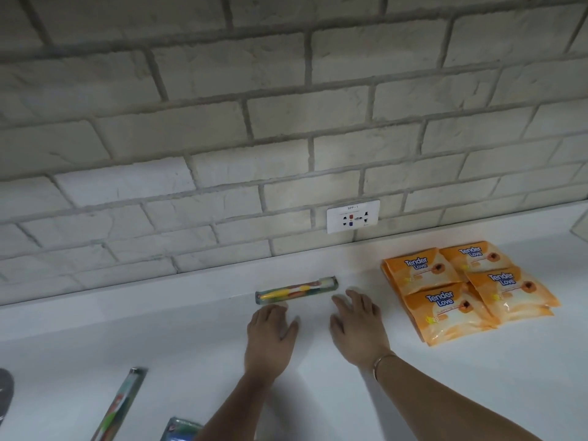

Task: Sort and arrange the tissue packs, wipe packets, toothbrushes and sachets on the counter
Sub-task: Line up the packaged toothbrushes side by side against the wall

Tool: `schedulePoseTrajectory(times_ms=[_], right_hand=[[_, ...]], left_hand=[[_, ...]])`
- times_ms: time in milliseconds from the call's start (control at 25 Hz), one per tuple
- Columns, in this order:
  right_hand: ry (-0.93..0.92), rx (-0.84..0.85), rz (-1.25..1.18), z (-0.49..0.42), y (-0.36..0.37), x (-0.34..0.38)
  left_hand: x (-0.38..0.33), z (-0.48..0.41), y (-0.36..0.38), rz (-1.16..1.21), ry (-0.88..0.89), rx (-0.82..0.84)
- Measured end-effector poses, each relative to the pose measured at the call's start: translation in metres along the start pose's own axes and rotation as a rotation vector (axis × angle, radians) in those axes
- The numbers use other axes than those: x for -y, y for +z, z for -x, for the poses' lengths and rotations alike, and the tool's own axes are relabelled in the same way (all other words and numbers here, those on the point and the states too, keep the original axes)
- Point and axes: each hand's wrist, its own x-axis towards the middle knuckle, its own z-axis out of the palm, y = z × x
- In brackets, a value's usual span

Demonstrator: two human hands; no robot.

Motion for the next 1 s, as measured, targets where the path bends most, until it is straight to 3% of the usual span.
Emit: schedulePoseTrajectory(times_ms=[280, 440, 600, 800, 920, 1000], right_hand=[[-0.034, -0.088, -0.035, 0.062, 0.003, 0.021], [-0.119, -0.035, -0.107, 0.11, 0.004, 0.046], [-0.373, -0.022, -0.246, 0.156, 0.002, 0.068], [-0.74, 0.059, -0.253, 0.171, -0.007, 0.076], [-0.777, 0.041, -0.225, 0.172, -0.009, 0.077], [-0.715, -0.064, -0.237, 0.172, -0.007, 0.076]], left_hand=[[-0.005, 0.041, -0.022, 0.215, -0.08, 0.098], [0.006, 0.085, -0.049, 0.096, -0.033, 0.217], [0.031, 0.139, -0.084, -0.103, -0.009, 0.048], [0.062, 0.184, -0.118, -0.299, -0.192, -0.101], [0.062, 0.192, -0.111, -0.276, -0.209, -0.082], [0.058, 0.191, -0.1, -0.27, -0.158, -0.081]])
